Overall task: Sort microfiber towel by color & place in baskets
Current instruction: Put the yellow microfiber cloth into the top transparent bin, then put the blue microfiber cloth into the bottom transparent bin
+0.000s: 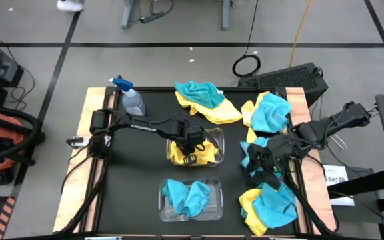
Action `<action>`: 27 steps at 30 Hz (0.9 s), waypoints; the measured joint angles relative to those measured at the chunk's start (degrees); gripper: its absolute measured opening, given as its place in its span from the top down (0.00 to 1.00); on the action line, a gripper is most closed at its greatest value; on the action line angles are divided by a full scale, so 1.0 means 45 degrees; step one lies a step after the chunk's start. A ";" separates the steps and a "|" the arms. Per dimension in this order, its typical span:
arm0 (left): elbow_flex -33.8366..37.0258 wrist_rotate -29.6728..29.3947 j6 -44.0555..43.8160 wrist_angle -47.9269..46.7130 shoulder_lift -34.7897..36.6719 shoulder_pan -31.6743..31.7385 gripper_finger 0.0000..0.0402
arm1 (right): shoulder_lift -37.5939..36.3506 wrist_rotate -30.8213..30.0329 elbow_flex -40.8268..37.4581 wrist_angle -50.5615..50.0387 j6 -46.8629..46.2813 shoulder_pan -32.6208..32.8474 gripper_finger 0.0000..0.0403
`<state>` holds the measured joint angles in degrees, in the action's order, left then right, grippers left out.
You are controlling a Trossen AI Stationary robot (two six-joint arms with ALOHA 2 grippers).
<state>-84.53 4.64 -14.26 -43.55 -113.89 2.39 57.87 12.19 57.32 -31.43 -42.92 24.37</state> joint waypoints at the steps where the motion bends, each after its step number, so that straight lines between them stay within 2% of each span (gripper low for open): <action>1: 0.0000 -0.0019 0.0000 -0.0004 0.0020 0.0000 0.83 | 0.0000 -0.0107 0.0000 -0.0202 -0.0195 0.0206 0.47; 7: -0.0223 0.0370 -0.0070 -0.0143 0.0053 0.0000 0.65 | 0.0000 -0.0421 0.0000 -0.0896 -0.1608 0.1568 0.47; 12: -0.0916 0.0658 -0.0087 -0.0330 0.0049 -0.0085 0.55 | 0.0000 -0.0768 0.0000 -0.1213 -0.3032 0.2949 0.47; 21: -0.3240 0.1022 0.0034 -0.0924 0.0062 -0.0485 0.53 | 0.0219 -0.2302 0.0000 -0.1603 -0.5476 0.5651 0.47; 27: -0.4629 0.1022 0.0394 -0.1405 0.0063 -0.0911 0.53 | 0.1623 -0.2388 0.0000 -0.1572 -0.6296 0.7046 0.47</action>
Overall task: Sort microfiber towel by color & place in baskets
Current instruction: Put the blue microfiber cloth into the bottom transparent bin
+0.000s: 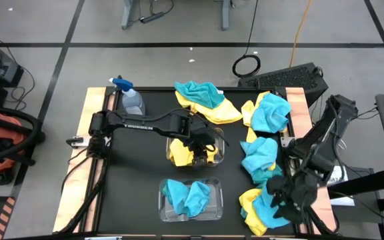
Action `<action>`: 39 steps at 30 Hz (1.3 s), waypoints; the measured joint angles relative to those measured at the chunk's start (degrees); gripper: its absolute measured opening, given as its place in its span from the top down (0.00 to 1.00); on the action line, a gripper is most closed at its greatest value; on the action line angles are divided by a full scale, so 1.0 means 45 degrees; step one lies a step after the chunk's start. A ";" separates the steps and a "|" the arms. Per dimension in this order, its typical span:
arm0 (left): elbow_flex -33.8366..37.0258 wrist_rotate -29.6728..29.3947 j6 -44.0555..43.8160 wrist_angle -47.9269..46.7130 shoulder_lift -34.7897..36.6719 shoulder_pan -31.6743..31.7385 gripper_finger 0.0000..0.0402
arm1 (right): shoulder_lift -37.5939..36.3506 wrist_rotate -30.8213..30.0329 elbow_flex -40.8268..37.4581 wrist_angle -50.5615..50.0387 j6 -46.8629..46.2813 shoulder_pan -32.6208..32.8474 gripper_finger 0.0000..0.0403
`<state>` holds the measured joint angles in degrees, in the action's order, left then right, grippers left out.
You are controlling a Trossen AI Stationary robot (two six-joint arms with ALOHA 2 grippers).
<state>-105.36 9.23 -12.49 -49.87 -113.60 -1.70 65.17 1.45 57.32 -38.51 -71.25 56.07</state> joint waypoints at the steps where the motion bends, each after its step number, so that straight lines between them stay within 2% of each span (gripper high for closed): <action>1: -0.0205 0.0003 0.0083 -0.0152 0.0000 -0.0066 0.53 | 0.0310 0.0027 0.0000 0.0009 -0.0022 0.0180 0.47; 9: -0.1087 0.0000 0.0310 -0.0860 0.0010 -0.0463 0.53 | 0.2572 0.0415 0.0000 -0.0022 -0.0498 0.1184 0.47; 17: -0.1204 -0.0001 0.0297 -0.0805 0.0010 -0.0677 0.53 | 0.4249 0.0203 0.0000 -0.1366 -0.1068 0.2107 0.47; 28: -0.1204 -0.0006 0.0194 -0.0801 0.0010 -0.0998 0.53 | 0.6021 -0.1977 0.0005 -0.1849 -0.1134 0.2315 0.48; 32: -0.1204 -0.0005 0.0179 -0.0801 0.0010 -0.1163 0.53 | 0.6551 -0.1915 0.0005 -0.1775 -0.1389 0.2307 0.61; 37: -0.1204 -0.0005 0.0179 -0.0801 0.0010 -0.1312 0.53 | 0.6533 -0.1670 0.0005 -0.1408 -0.1680 0.2314 0.94; 39: -0.1204 -0.0005 0.0179 -0.0801 0.0010 -0.1361 0.53 | 0.6266 -0.1659 0.0008 -0.1370 -0.1760 0.2317 0.97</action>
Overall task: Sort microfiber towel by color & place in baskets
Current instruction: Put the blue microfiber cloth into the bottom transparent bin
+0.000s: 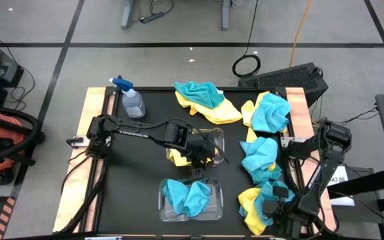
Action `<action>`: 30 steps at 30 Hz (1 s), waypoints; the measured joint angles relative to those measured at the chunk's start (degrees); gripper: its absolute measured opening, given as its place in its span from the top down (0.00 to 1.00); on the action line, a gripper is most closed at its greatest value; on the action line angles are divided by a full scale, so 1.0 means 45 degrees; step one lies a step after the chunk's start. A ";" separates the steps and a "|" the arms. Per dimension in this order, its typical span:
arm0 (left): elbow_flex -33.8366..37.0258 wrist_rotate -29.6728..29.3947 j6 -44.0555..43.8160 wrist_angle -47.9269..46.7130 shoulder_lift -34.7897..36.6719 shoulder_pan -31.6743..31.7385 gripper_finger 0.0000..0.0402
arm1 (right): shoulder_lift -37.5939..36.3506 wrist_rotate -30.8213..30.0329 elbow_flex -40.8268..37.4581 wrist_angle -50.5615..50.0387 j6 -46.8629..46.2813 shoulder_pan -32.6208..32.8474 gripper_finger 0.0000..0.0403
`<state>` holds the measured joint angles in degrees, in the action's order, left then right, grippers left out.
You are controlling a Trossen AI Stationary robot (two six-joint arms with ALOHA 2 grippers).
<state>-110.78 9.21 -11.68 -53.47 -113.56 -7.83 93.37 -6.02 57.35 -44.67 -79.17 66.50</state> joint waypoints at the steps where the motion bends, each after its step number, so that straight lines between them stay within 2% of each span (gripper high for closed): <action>1: 0.0000 0.0000 0.0000 -0.0005 0.0000 -0.0031 0.53 | -0.0166 -0.0005 0.0021 -0.0022 -0.0097 0.0000 0.97; 6: 0.0000 0.0000 -0.0005 -0.0005 0.0000 -0.0055 0.53 | -0.1461 -0.0027 0.0054 -0.0099 -0.0360 0.0000 0.99; 14: 0.0000 0.0000 0.0005 0.0028 0.0397 -0.0055 0.53 | -0.4216 -0.1005 0.0055 -0.0120 -0.0651 0.0000 1.00; 21: -0.0097 0.0000 0.0024 0.0025 0.0781 -0.0031 0.53 | -0.6288 -0.3070 0.0065 -0.0116 -0.0174 0.0000 1.00; 30: -0.0135 0.0000 0.0005 0.0040 0.1243 -0.0050 0.53 | -0.7978 -0.6101 0.0070 -0.0032 0.1458 -0.0032 1.00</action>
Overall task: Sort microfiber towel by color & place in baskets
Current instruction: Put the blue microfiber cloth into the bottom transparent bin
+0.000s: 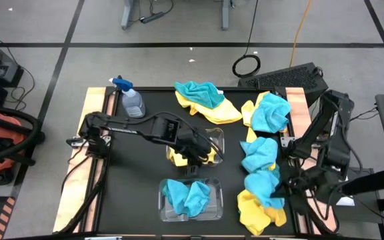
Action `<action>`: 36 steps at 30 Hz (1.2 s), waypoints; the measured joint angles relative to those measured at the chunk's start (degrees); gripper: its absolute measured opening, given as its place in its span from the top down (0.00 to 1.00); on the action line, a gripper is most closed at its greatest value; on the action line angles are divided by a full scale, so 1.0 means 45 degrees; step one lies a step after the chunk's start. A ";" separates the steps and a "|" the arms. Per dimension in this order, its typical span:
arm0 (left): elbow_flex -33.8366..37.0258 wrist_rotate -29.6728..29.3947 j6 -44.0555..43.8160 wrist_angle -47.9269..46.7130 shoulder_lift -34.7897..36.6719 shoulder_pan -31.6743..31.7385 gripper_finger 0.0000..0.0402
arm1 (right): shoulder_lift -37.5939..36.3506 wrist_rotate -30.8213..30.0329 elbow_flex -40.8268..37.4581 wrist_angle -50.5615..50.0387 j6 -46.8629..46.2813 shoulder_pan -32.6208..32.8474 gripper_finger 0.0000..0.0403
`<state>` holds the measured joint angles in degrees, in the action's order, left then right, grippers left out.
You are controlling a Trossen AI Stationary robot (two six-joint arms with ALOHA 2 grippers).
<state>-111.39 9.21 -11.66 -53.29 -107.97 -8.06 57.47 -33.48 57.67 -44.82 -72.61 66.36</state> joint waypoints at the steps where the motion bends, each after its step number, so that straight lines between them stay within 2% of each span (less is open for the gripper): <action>1: 0.0004 0.0000 -0.0006 -0.0066 0.0053 -0.0034 0.53 | -0.0135 -0.0349 0.0000 0.0009 0.0208 -0.0034 1.00; 5: -0.0006 0.0000 -0.0005 0.0043 0.0280 -0.0138 0.53 | -0.0601 -0.1360 0.0000 0.0450 0.1312 -0.0377 1.00; 9: 0.0002 0.0005 0.0044 -0.0109 0.0446 -0.0323 0.53 | -0.0803 -0.1864 0.0000 0.1834 0.3415 -0.0980 1.00; 15: -0.0006 -0.0090 0.0043 -0.0142 0.0798 -0.0490 0.53 | -0.0779 -0.1878 0.0000 0.4725 0.7186 -0.2160 1.00; 18: -0.0001 -0.0539 0.0039 -0.0341 0.1189 -0.0609 0.53 | -0.0767 -0.1705 0.0000 0.6104 0.8839 -0.2673 1.00; 21: -0.0001 -0.0945 0.0053 -0.0501 0.1703 -0.0828 0.53 | -0.0703 -0.1324 0.0000 0.7483 1.0298 -0.3194 1.00; 27: -0.0001 -0.1737 0.0092 -0.0574 0.2739 -0.1381 0.53 | -0.0185 0.0375 0.0005 0.9932 1.2472 -0.4335 1.00; 36: -0.0001 -0.3623 0.0097 -0.0769 0.4272 -0.2265 0.53 | 0.1060 0.3466 0.0005 1.1556 1.3010 -0.5999 1.00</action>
<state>-111.39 -7.09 -11.22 -56.75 -88.74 -18.25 62.24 -17.88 57.69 7.18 -14.07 39.36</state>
